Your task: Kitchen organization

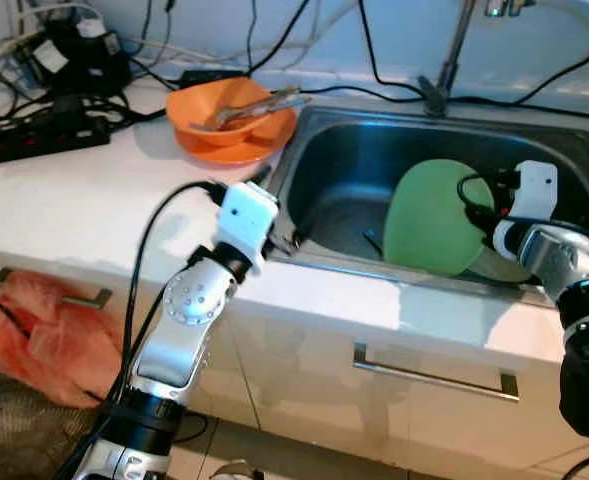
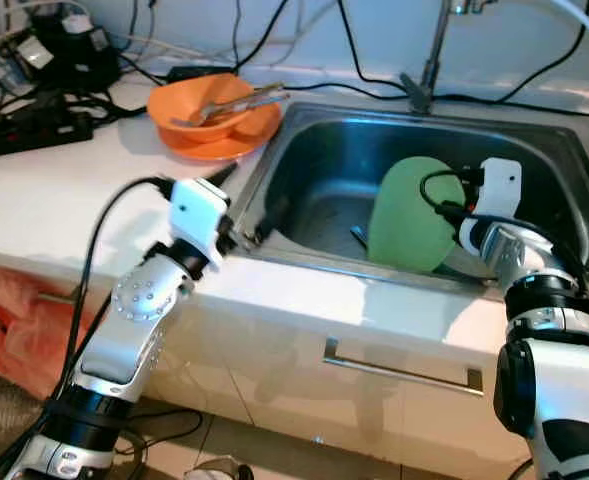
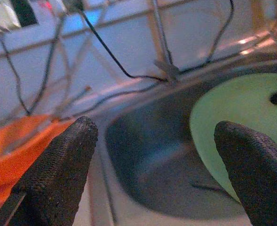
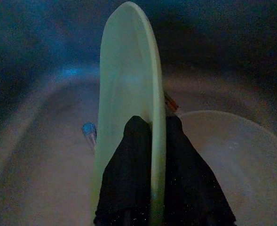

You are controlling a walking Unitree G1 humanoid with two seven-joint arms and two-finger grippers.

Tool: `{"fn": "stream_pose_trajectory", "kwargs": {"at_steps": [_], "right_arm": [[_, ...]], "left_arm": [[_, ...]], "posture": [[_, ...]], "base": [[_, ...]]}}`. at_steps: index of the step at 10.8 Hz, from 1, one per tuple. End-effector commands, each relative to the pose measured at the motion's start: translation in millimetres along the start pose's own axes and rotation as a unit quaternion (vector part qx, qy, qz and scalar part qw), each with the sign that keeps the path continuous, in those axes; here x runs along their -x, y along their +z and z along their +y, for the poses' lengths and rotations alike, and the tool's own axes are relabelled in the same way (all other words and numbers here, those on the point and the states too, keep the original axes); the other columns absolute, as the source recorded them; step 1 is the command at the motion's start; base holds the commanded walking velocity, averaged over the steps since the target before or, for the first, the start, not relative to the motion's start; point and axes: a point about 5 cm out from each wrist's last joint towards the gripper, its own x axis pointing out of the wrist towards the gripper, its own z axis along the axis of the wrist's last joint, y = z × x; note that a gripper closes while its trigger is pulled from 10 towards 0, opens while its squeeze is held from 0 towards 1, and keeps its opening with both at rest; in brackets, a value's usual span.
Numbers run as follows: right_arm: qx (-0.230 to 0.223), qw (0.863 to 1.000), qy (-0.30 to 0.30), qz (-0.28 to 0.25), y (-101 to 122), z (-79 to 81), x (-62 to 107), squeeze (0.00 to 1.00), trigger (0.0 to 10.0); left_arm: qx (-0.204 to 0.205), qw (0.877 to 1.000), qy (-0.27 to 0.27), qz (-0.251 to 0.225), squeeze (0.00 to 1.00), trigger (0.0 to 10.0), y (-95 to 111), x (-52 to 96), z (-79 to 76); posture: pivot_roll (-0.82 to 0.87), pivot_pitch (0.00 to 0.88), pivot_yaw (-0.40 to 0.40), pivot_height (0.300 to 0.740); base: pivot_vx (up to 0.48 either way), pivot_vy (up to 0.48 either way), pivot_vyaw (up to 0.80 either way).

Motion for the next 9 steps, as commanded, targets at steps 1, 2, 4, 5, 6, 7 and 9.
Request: {"fn": "stream_pose_trajectory", "kwargs": {"at_steps": [1,2,4,5,6,7,9], "right_arm": [[0.023,0.999,-0.026,-0.013,5.3,-8.2,2.4,0.00,0.0],[0.030,0.999,-0.038,-0.012,3.5,-11.8,3.1,0.00,1.7],[0.064,0.996,-0.067,-0.005,0.4,-21.0,5.4,0.00,10.0],[0.069,0.995,-0.068,-0.006,0.5,-21.4,5.4,0.00,10.0],[0.078,0.994,-0.072,-0.005,0.0,-21.8,5.3,0.00,10.0],[0.084,0.994,-0.074,-0.002,-2.1,-22.3,5.1,0.00,10.0],[0.071,0.995,-0.071,0.012,-12.1,-25.7,6.0,0.11,10.0]], "left_arm": [[0.000,1.000,-0.023,0.012,1.00,10.0,-0.8,1.1,-4.9],[0.000,1.000,-0.028,0.014,1.00,10.0,-1.3,1.3,-6.7],[0.028,0.998,-0.026,0.044,1.00,10.0,-7.5,2.6,-8.9],[0.040,0.997,-0.025,0.056,0.96,10.0,-10.2,2.7,-8.8],[0.054,0.996,-0.029,0.064,0.44,10.0,-11.8,2.6,-9.5],[0.061,0.995,-0.038,0.069,0.08,10.0,-11.7,2.6,-10.7],[0.063,0.994,-0.054,0.077,0.01,10.0,-12.4,3.1,-15.9]], "posture": [[0.17,0.038,0.047,0.740],[0.17,0.038,0.047,0.740],[0.17,0.040,0.043,0.740],[0.18,0.039,0.043,0.740],[0.18,0.038,0.043,0.740],[0.18,0.036,0.042,0.740],[0.18,0.034,0.043,0.740]], "base": [[0.000,0.000,0.00],[0.000,0.000,0.00],[0.000,0.000,0.00],[0.000,0.000,0.00],[0.000,0.000,0.00],[0.000,0.000,0.00],[0.000,0.000,0.00]]}}
